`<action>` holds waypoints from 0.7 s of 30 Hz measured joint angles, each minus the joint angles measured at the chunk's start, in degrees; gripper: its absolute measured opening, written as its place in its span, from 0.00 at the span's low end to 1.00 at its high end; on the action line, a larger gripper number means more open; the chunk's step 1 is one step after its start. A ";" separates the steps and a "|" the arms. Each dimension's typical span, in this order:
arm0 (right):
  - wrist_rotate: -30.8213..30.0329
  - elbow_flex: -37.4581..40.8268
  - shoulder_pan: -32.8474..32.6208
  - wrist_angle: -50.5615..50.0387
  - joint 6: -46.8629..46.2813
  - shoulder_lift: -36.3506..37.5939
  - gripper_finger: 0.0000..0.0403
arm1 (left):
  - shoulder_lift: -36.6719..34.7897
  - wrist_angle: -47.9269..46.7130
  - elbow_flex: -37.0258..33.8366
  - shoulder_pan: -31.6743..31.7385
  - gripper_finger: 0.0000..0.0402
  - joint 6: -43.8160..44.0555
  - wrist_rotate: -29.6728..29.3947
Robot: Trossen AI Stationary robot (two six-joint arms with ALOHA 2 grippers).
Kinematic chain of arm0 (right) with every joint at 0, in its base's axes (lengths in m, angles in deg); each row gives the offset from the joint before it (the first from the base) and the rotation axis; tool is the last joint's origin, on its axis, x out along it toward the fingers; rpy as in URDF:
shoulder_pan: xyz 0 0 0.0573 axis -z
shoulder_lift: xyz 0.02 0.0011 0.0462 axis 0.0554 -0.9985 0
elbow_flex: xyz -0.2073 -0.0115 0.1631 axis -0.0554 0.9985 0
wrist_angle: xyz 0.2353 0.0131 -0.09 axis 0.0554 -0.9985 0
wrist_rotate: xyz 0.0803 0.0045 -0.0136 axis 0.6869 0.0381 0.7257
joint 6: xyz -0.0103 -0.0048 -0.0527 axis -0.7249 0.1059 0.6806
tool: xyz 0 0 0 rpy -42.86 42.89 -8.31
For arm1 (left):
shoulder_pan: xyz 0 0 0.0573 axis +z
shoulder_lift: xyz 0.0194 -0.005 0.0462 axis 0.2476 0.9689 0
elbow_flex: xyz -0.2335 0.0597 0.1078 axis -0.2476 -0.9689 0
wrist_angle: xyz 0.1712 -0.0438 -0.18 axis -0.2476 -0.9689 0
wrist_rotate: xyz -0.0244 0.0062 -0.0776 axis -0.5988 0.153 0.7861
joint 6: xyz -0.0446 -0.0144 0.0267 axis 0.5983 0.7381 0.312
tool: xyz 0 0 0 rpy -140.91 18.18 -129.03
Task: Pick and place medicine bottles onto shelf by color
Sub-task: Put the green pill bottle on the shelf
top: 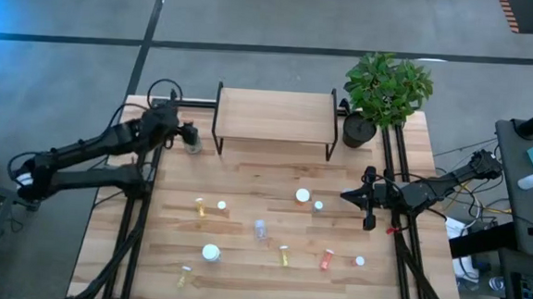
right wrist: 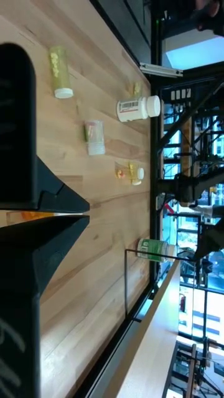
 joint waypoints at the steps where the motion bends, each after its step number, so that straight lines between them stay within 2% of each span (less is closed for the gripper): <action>1: 0.00 0.02 0.00 -0.01 0.09 0.00 0.02 | 0.83 0.21 0.00 1.47 0.68 -0.36 1.96; 4: 0.01 0.01 -0.01 0.00 -0.02 0.00 0.02 | 3.92 0.04 0.00 4.01 0.68 -1.29 5.07; 12: 0.00 0.01 0.00 0.00 0.09 0.00 0.02 | 11.24 -0.35 0.00 4.44 0.68 -1.15 4.85; 21: 0.00 0.00 0.00 0.00 0.10 0.00 0.02 | 13.47 -0.35 0.00 4.42 0.68 -0.74 5.63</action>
